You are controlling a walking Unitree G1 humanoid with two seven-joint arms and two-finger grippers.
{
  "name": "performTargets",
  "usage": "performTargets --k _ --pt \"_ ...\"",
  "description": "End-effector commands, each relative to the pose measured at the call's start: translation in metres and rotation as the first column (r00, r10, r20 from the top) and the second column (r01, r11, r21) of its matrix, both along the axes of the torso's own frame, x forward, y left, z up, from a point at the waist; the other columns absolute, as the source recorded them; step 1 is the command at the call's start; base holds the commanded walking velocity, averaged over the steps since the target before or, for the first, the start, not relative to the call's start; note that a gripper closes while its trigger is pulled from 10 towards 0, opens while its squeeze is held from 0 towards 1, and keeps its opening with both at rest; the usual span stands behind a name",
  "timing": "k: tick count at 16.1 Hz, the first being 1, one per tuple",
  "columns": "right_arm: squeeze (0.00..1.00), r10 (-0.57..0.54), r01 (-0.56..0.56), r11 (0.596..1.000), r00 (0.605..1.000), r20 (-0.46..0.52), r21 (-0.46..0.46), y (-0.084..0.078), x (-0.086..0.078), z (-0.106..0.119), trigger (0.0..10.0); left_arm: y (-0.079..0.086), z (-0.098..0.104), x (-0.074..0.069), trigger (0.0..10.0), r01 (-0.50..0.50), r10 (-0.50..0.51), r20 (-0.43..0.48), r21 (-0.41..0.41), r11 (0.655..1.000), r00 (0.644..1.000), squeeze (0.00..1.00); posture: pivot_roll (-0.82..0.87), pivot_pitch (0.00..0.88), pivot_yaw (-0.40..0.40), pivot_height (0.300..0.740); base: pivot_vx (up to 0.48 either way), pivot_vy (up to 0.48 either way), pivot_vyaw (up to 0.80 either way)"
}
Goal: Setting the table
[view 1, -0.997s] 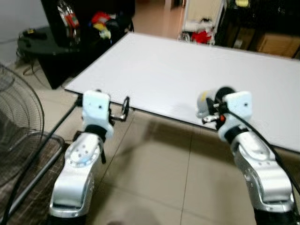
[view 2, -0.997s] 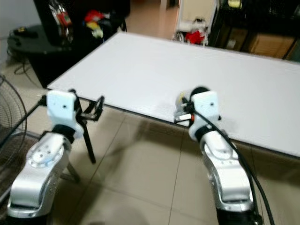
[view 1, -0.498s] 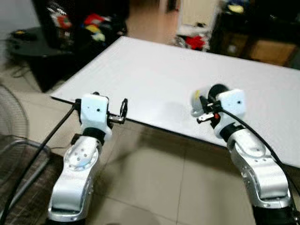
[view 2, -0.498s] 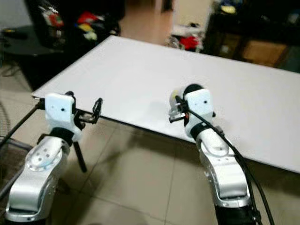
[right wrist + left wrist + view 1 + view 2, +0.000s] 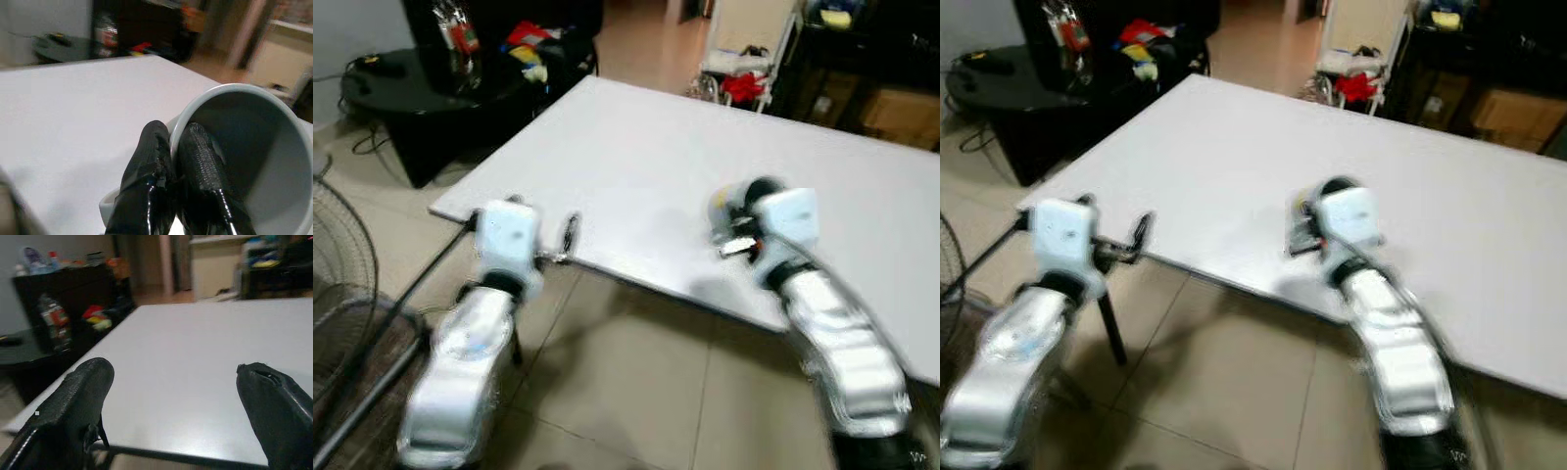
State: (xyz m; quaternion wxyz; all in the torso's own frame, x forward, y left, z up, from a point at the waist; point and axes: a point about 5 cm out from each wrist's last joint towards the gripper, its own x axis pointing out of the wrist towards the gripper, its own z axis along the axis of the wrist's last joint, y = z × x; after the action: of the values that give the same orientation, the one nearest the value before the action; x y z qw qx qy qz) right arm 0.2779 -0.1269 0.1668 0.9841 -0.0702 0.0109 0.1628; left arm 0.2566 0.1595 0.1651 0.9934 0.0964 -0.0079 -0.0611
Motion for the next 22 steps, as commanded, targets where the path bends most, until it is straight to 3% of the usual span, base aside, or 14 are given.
performTargets --k 1,14,22 --pt "0.00 -0.023 0.023 1.000 1.000 0.021 -0.012 -0.009 0.001 0.003 10.0 -0.007 0.005 -0.001 10.0 0.026 -0.026 0.015 -0.007 1.000 1.000 0.00 0.12 0.000 -0.042 0.740 0.319 0.000 0.00" --pt "0.00 -0.061 0.061 0.998 0.998 0.026 0.004 -0.007 0.006 -0.002 10.0 -0.006 0.012 0.008 10.0 0.065 -0.065 0.024 0.019 0.998 0.998 0.00 0.12 0.000 0.011 0.740 0.321 0.000 0.00" --pt "0.00 -0.055 0.055 0.998 0.998 0.031 0.005 -0.006 0.009 -0.002 10.0 -0.005 0.013 0.008 10.0 0.054 -0.055 0.029 0.019 0.998 0.998 0.00 0.14 0.000 0.001 0.740 0.323 0.000 0.00"
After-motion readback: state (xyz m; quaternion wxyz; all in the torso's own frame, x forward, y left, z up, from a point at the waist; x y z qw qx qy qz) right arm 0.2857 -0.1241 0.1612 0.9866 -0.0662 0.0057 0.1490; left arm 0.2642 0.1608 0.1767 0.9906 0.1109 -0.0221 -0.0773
